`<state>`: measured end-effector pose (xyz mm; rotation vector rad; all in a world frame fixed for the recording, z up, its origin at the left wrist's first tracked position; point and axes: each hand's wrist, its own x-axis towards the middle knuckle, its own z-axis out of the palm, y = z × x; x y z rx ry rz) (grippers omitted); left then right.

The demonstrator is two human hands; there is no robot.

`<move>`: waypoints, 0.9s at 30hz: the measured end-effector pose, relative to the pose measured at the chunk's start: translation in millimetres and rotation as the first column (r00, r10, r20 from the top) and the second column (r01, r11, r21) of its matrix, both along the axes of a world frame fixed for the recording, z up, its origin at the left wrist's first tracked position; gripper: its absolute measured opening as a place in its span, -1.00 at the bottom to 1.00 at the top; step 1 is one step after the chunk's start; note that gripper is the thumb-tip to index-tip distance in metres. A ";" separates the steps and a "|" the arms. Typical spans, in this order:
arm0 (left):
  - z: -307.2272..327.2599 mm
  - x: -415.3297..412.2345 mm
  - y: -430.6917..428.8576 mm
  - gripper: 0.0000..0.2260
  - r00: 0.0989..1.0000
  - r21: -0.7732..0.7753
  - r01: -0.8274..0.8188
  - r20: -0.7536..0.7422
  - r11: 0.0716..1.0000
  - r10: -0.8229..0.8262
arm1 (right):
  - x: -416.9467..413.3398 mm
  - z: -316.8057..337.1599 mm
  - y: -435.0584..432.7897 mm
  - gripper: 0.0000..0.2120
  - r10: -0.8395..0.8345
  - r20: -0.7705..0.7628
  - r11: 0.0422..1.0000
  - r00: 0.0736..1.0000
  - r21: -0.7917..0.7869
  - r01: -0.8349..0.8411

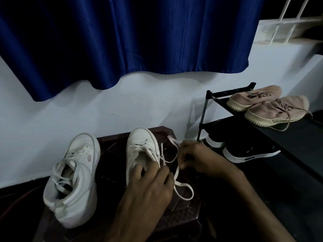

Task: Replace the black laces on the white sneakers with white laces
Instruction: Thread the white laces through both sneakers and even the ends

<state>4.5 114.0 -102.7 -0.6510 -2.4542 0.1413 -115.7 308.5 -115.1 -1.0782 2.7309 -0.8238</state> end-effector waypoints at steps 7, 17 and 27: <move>-22.3 15.1 23.8 -0.72 0.974 -0.045 -0.209 -0.095 0.977 0.204 | -16.7 10.9 -16.3 -0.95 -0.497 0.145 0.670 0.856 -0.563 0.484; -11.5 2.5 52.2 -0.83 0.866 -0.179 -0.388 0.264 0.904 0.424 | -3.6 24.2 -39.3 -0.83 -0.128 0.469 0.501 0.874 -0.730 0.466; 4.5 8.4 40.0 -0.64 0.984 0.161 -0.149 0.118 0.976 0.130 | -2.3 28.9 -41.1 -0.87 -0.100 0.520 0.547 0.848 -0.684 0.484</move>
